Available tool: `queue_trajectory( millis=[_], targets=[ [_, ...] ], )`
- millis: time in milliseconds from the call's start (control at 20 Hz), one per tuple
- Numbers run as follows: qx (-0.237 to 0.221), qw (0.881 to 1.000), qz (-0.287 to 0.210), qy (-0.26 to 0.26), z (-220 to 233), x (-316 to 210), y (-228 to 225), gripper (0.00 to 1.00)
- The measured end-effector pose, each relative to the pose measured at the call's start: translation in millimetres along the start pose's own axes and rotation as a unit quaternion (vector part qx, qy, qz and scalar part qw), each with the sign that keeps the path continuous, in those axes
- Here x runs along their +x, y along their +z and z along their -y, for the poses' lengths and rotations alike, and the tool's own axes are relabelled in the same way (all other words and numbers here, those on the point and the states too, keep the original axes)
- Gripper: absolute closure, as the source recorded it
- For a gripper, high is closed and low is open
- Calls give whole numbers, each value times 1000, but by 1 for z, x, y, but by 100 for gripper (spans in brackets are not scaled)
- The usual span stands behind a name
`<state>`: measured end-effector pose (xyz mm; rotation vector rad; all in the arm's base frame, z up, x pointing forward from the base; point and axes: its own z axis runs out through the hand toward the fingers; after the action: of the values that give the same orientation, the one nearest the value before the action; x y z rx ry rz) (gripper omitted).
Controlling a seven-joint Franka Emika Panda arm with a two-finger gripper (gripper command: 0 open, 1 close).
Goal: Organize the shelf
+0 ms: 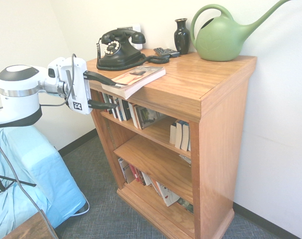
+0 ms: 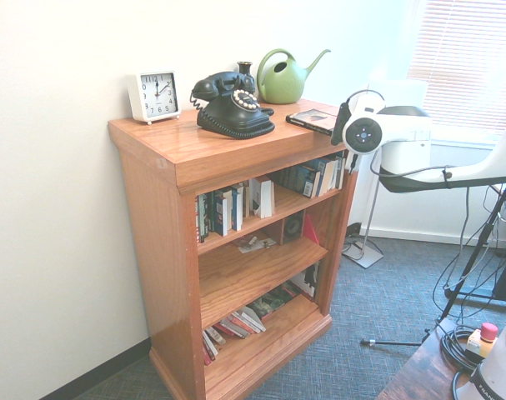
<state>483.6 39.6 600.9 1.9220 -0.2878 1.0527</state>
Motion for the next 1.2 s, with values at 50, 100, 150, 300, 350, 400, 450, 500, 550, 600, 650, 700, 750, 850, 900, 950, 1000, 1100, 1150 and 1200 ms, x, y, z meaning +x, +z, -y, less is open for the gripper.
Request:
queue_trajectory(
  millis=[50, 100, 150, 300, 350, 400, 450, 500, 550, 600, 650, 700, 750, 850, 900, 950, 1000, 1100, 1150, 1200],
  targets=[
    [13, 1000, -11, -3, 5, 2, 0, 0],
    [24, 999, -21, -5, 8, 3, 2, 0],
    [34, 999, -29, -8, 10, 3, 6, 0],
    [57, 997, -49, -12, 13, 2, 19, 0],
    [64, 996, -54, -14, 14, 1, 21, 0],
    [70, 996, -61, -15, 15, 1, 22, 0],
    [72, 995, -66, -17, 15, 1, 22, 0],
    [75, 995, -68, -16, 16, 3, 21, 0],
    [77, 994, -71, -15, 16, 5, 20, 0],
    [77, 994, -74, -13, 15, 8, 18, 0],
    [78, 994, -77, -11, 15, 13, 17, 0],
    [78, 994, -81, -9, 14, 17, 16, 0],
    [78, 994, -83, -7, 14, 21, 16, 100],
    [77, 993, -85, -5, 15, 27, 18, 100],
    [77, 993, -85, -6, 16, 29, 18, 100],
    [78, 993, -85, -6, 18, 29, 19, 100],
    [78, 993, -84, -7, 19, 29, 20, 100],
    [77, 993, -84, -8, 20, 31, 21, 100],
    [77, 993, -84, -8, 21, 32, 22, 100],
    [77, 993, -84, -8, 22, 33, 22, 100]
  ],
)
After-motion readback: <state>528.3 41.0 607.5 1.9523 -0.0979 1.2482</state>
